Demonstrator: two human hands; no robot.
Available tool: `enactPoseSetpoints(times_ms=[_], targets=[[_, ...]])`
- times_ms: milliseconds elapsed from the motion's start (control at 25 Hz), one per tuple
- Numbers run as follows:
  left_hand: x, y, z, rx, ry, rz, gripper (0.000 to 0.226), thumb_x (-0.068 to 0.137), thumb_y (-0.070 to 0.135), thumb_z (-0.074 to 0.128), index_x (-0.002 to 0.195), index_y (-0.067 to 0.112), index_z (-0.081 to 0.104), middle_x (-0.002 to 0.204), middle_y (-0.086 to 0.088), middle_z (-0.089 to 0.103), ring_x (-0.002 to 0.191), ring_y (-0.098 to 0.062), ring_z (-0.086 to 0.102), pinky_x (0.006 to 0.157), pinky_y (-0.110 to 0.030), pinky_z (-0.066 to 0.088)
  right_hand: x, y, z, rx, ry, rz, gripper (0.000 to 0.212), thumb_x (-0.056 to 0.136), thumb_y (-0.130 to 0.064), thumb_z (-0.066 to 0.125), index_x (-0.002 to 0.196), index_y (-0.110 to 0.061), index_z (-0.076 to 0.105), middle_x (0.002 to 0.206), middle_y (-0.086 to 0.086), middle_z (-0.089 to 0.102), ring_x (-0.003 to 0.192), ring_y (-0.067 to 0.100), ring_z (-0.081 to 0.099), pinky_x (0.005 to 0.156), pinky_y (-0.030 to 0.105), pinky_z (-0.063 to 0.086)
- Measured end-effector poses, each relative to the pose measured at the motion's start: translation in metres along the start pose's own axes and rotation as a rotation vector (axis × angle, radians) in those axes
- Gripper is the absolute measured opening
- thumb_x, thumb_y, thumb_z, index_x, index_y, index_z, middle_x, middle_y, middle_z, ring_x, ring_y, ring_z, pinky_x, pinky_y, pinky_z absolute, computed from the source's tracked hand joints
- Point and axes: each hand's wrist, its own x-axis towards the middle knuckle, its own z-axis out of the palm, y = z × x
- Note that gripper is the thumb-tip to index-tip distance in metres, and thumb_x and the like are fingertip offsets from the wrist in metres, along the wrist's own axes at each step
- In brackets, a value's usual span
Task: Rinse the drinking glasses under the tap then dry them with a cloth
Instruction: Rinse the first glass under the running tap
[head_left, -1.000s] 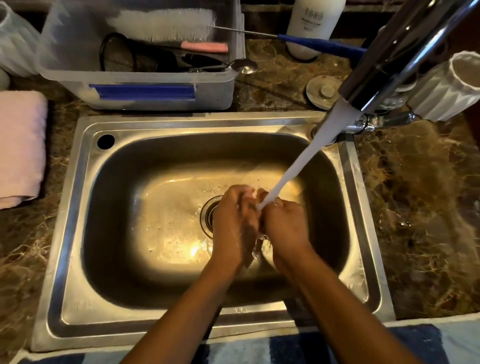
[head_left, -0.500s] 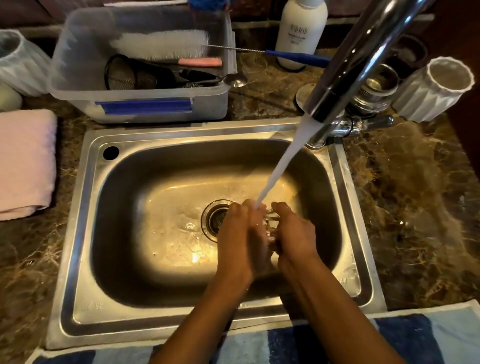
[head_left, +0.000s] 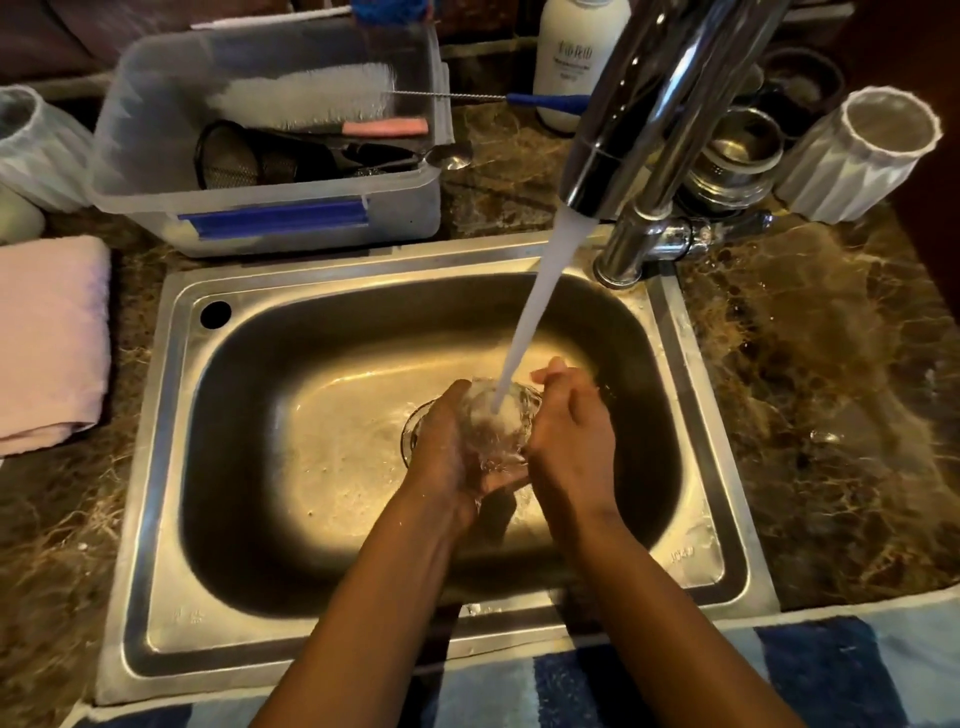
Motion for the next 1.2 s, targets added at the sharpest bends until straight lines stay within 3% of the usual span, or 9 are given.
enactPoseSetpoints(times_ms=[40, 120, 240, 440, 680, 920, 1040, 1160, 1200], targets=[[0.001, 0.001, 0.002, 0.025, 0.027, -0.002, 0.044, 0.101, 0.025, 0.050, 0.065, 0.019, 0.074, 0.055, -0.001, 0.060, 0.042, -0.012, 0.057, 0.045, -0.021, 0.049, -0.007, -0.001, 0.001, -0.079, -0.058, -0.086, 0.040, 0.094, -0.067, 0.034, 0.110, -0.040, 0.059, 0.101, -0.015, 0.066, 0.099, 0.003, 0.063, 0.077, 0.024, 0.053], [0.003, 0.001, 0.003, 0.044, 0.071, -0.014, 0.038, 0.101, 0.029, 0.054, 0.070, 0.017, 0.072, 0.057, -0.001, 0.061, 0.054, -0.015, 0.057, 0.059, -0.027, 0.048, -0.015, 0.003, 0.000, -0.256, -0.149, -0.186, 0.065, 0.080, -0.086, 0.035, 0.126, -0.042, 0.050, 0.120, -0.013, 0.065, 0.110, 0.006, 0.060, 0.085, 0.028, 0.054], [0.006, 0.003, 0.000, 0.136, 0.131, 0.020, 0.035, 0.099, 0.024, 0.054, 0.072, 0.013, 0.074, 0.065, -0.007, 0.071, 0.062, -0.021, 0.065, 0.062, -0.032, 0.050, -0.007, 0.004, -0.019, -0.421, -0.152, -0.258, 0.076, 0.069, -0.090, 0.048, 0.124, -0.038, 0.055, 0.118, -0.014, 0.066, 0.104, 0.006, 0.063, 0.084, 0.033, 0.058], [0.009, -0.003, 0.000, 0.346, 0.203, 0.098, 0.038, 0.104, 0.034, 0.044, 0.100, 0.010, 0.073, 0.090, -0.014, 0.079, 0.084, -0.031, 0.077, 0.080, -0.047, 0.063, 0.010, -0.008, -0.055, -0.749, -0.287, -0.414, 0.079, 0.066, -0.086, 0.057, 0.124, -0.032, 0.057, 0.105, -0.012, 0.074, 0.089, 0.004, 0.070, 0.071, 0.027, 0.062], [-0.001, -0.011, 0.004, 0.284, 0.083, 0.047, 0.041, 0.108, 0.032, 0.038, 0.115, 0.004, 0.067, 0.113, -0.031, 0.069, 0.105, -0.041, 0.070, 0.096, -0.058, 0.054, 0.008, -0.031, -0.076, -0.686, -0.423, -0.417, 0.058, 0.074, -0.069, 0.068, 0.113, -0.025, 0.065, 0.096, -0.008, 0.075, 0.083, 0.001, 0.070, 0.071, 0.030, 0.061], [-0.021, -0.014, -0.007, 0.748, 0.171, 0.524, 0.038, 0.105, 0.030, 0.045, 0.084, 0.011, 0.069, 0.082, -0.013, 0.070, 0.079, -0.031, 0.066, 0.074, -0.049, 0.058, -0.003, -0.068, -0.106, -0.892, -0.337, -0.578, 0.045, 0.084, -0.052, 0.071, 0.113, -0.019, 0.061, 0.099, -0.001, 0.071, 0.085, 0.015, 0.067, 0.076, 0.039, 0.058], [-0.027, -0.031, -0.032, 1.026, 0.144, 0.511, 0.041, 0.104, 0.035, 0.043, 0.078, 0.014, 0.067, 0.077, -0.007, 0.069, 0.073, -0.027, 0.063, 0.063, -0.034, 0.049, 0.002, -0.087, -0.134, -0.852, -0.356, -0.480, 0.043, 0.083, -0.049, 0.073, 0.109, -0.016, 0.064, 0.088, -0.001, 0.073, 0.078, 0.012, 0.070, 0.071, 0.035, 0.058], [-0.033, -0.061, -0.058, 1.393, 0.127, 0.397, 0.040, 0.103, 0.047, 0.041, 0.082, 0.021, 0.064, 0.078, -0.003, 0.069, 0.072, -0.019, 0.063, 0.069, -0.034, 0.049, 0.012, -0.098, -0.163, -0.775, -0.328, -0.310, 0.024, 0.081, -0.047, 0.077, 0.089, -0.029, 0.064, 0.072, -0.011, 0.068, 0.066, -0.002, 0.067, 0.056, 0.015, 0.052], [-0.036, -0.068, -0.066, 1.451, 0.128, 0.369, 0.041, 0.101, 0.050, 0.041, 0.080, 0.023, 0.062, 0.077, 0.000, 0.068, 0.071, -0.014, 0.062, 0.069, -0.033, 0.049, 0.017, -0.099, -0.173, -0.809, -0.290, -0.315, 0.025, 0.081, -0.049, 0.077, 0.089, -0.029, 0.063, 0.072, -0.010, 0.067, 0.067, 0.001, 0.067, 0.057, 0.017, 0.053]])
